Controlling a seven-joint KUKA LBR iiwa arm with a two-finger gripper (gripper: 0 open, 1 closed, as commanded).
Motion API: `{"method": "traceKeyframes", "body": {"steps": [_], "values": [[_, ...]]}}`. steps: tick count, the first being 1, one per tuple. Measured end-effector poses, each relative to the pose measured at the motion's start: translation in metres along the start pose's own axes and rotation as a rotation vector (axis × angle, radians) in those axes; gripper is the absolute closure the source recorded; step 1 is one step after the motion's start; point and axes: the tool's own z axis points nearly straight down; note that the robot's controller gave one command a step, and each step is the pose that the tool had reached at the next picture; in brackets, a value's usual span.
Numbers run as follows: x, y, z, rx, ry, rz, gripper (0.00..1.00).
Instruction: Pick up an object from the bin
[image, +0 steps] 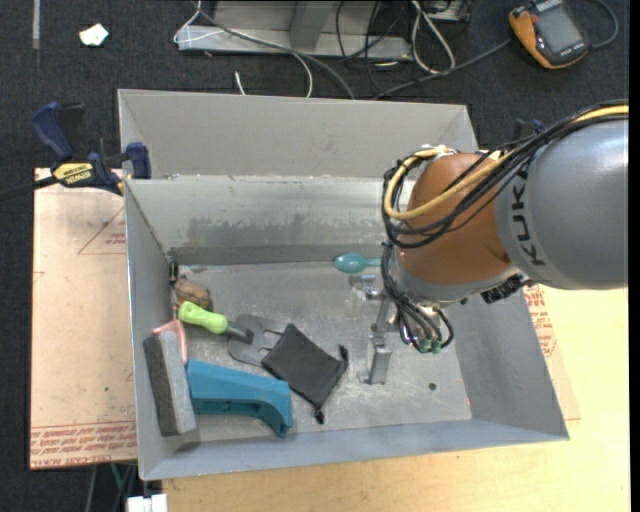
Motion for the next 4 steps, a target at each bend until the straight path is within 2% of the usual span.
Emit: {"method": "traceKeyframes", "body": {"steps": [1,2,3,4], "values": [[0.01,0.015,0.051,0.0,0.0,-0.129,0.0],[0.01,0.034,0.073,0.0,0.002,-0.107,0.0],[0.013,0.035,0.08,-0.002,0.004,-0.177,1.0],[0.013,0.035,0.08,-0.002,0.004,-0.177,1.0]]}}
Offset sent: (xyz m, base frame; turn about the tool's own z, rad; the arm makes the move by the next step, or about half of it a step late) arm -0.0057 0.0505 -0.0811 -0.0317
